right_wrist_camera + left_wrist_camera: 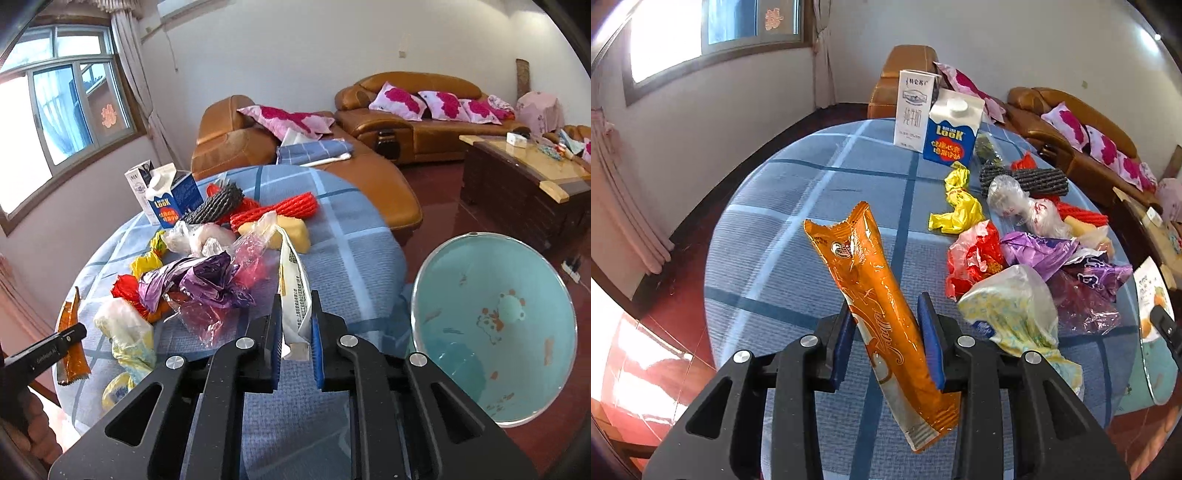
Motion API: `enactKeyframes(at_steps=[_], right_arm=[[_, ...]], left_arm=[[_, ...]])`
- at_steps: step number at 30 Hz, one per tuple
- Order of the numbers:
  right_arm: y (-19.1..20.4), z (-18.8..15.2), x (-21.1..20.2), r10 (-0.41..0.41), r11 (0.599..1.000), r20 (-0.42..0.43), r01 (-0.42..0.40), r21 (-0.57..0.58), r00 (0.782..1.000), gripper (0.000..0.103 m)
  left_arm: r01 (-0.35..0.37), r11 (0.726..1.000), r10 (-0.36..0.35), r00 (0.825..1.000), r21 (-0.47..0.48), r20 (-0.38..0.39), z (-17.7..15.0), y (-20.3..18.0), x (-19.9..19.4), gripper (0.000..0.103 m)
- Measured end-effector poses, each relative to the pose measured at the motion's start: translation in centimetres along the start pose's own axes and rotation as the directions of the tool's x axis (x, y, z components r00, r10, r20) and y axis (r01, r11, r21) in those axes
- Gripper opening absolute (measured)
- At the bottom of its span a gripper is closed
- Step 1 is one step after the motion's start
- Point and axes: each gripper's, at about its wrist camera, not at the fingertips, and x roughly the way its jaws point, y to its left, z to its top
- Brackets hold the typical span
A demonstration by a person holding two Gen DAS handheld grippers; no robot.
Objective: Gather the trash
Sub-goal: 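Carry the orange wrapper and white packet over the teal bucket with both grippers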
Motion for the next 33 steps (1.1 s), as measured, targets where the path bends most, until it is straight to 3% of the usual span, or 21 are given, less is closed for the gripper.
enactKeyframes(at_steps=[2, 9, 13, 20, 24, 33], right_arm=[[-0.3, -0.1, -0.6, -0.002, 1.000, 0.011, 0.002, 0.005, 1.000, 0.014], [-1.6, -0.5, -2.7, -0.028, 1.000, 0.058, 0.027, 0.006, 0.998, 0.014], [-2.6, -0.7, -3.6, -0.037, 0.999, 0.069, 0.034, 0.031, 0.997, 0.014], [-3.7, -1.3, -3.8, -0.040, 0.997, 0.063, 0.036, 0.063, 0.997, 0.014], [-3.9, -1.1, -4.1, -0.057, 0.997, 0.076, 0.052, 0.063, 0.995, 0.014], [-5.8, -1.2, -5.7, -0.122, 0.991, 0.102, 0.115, 0.072, 0.987, 0.014]], left_arm=[[0.003, 1.000, -0.003, 1.000, 0.003, 0.012, 0.0, -0.1, -0.6, 0.023], [0.036, 0.997, -0.040, 0.996, 0.065, 0.074, -0.2, -2.4, -2.7, 0.020], [0.100, 0.994, -0.103, 0.993, 0.038, 0.066, -0.2, -1.9, -3.1, 0.018], [0.097, 0.995, -0.098, 0.991, 0.011, 0.086, 0.2, -0.8, -3.5, 0.017], [0.083, 0.994, -0.090, 0.990, 0.069, 0.108, 0.0, -2.6, -4.1, 0.017], [0.165, 0.966, -0.187, 0.977, 0.201, 0.099, -0.6, -8.8, -5.5, 0.017]])
